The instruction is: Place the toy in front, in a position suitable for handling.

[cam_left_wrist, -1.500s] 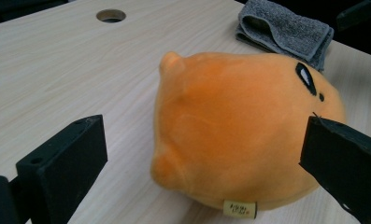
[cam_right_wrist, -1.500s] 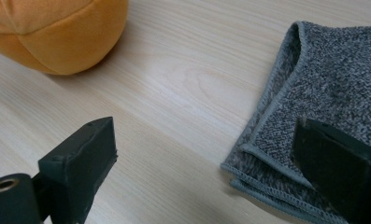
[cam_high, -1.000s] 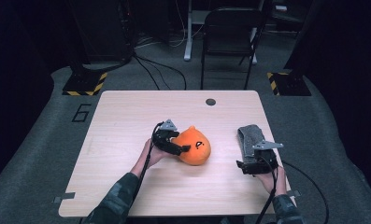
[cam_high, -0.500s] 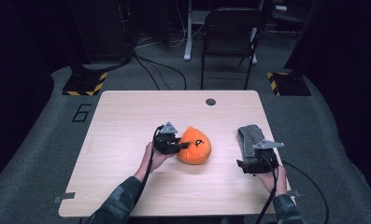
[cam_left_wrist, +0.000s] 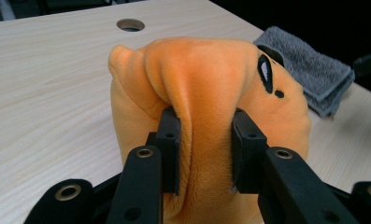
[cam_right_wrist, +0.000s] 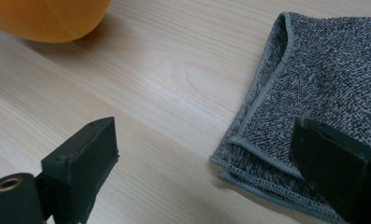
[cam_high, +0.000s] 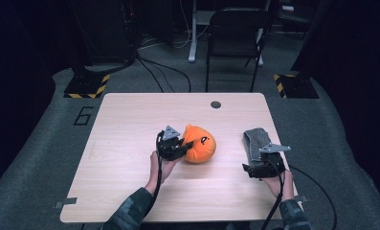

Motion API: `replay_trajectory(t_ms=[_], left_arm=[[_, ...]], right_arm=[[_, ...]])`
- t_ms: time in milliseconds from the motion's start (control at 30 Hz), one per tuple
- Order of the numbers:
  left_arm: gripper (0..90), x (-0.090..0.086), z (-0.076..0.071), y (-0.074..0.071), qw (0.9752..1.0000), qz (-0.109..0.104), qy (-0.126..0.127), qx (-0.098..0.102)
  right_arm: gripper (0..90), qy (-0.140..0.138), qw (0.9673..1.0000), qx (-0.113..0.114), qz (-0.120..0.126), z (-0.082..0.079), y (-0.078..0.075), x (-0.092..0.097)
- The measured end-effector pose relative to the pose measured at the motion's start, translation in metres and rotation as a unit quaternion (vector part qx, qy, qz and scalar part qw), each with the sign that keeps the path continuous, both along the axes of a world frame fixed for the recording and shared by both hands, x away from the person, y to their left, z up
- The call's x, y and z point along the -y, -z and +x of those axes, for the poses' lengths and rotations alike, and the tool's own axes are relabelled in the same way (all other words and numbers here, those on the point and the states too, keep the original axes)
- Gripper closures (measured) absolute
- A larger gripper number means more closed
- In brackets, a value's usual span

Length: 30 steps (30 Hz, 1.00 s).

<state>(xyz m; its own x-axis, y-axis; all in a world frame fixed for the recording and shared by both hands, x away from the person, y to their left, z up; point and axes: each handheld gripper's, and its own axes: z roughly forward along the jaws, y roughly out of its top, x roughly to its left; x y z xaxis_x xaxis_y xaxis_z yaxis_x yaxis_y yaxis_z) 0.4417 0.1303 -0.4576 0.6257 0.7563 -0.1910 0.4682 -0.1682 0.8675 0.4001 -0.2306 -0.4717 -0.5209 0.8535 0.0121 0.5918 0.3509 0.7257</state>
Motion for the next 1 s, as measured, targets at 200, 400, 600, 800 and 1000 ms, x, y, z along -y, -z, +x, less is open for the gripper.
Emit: replay_trajectory(t_ms=[200,400,600,800,1000], left_arm=[[68.7,-0.003,-0.006,0.0,0.9994,-0.009,-0.033,0.003],[67.4,0.003,-0.011,0.005,0.9979,-0.009,-0.063,0.008],[43.5,0.004,-0.01,0.02,0.9982,0.023,-0.055,0.007],[25.1,-0.005,-0.013,0.013,0.9985,0.033,-0.037,0.025],[14.8,-0.027,-0.022,0.002,0.9982,0.03,-0.025,0.045]], right_arm=[[7.5,-0.002,1.0,-0.002,-0.004,0.001,0.001,-0.001],[7.5,-0.002,1.0,-0.006,-0.002,0.001,0.001,-0.005],[7.4,-0.007,0.9999,-0.003,-0.008,0.003,0.002,-0.004],[7.4,-0.007,0.9999,-0.009,-0.003,0.003,0.002,-0.005],[7.3,-0.005,1.0,-0.005,-0.006,0.003,0.001,-0.004]])
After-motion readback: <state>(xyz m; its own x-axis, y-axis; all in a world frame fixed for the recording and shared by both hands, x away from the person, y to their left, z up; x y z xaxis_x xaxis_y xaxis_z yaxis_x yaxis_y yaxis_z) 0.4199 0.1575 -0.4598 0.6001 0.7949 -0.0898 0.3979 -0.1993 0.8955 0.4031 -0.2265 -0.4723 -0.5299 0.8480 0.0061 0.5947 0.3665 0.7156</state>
